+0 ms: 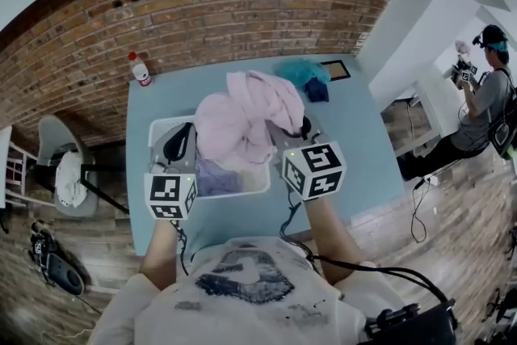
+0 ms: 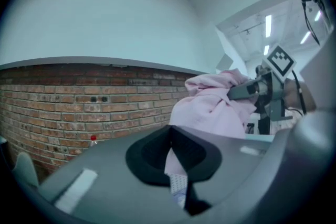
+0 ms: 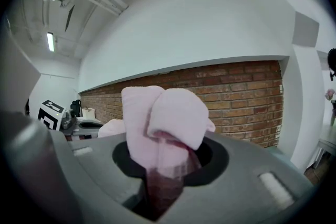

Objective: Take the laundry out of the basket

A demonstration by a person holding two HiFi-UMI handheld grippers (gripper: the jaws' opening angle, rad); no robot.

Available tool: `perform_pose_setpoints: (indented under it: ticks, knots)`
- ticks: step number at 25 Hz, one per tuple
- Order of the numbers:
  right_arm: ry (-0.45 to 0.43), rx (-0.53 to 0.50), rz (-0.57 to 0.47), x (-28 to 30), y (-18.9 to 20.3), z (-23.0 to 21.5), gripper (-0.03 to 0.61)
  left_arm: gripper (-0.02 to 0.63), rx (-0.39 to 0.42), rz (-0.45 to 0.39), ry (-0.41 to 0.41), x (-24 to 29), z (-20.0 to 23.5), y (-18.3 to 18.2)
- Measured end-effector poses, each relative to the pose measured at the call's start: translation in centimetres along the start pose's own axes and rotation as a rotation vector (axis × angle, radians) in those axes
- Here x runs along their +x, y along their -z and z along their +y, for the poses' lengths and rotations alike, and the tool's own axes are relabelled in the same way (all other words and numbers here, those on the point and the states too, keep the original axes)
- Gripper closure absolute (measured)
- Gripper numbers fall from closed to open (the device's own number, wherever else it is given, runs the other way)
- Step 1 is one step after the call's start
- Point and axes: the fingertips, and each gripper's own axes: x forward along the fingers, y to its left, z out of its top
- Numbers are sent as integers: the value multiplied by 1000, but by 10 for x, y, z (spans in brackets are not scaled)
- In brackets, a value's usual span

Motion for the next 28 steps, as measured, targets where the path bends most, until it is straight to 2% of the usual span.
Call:
perform_pose_setpoints:
  ticks: [6, 15, 19, 28]
  knots:
    - [-11, 39, -16, -20, -1, -44, 456, 621, -4, -10, -17, 22, -36, -9]
    - [37, 10, -16, -48, 3, -95, 456, 621, -2, 12, 12, 47, -85, -6]
    - [87, -5, 11, -60, 17, -121, 457, 621, -4, 22, 40, 62, -105, -2]
    - [164, 29, 95, -82, 72, -165, 457, 621, -21, 53, 121, 92, -154, 17]
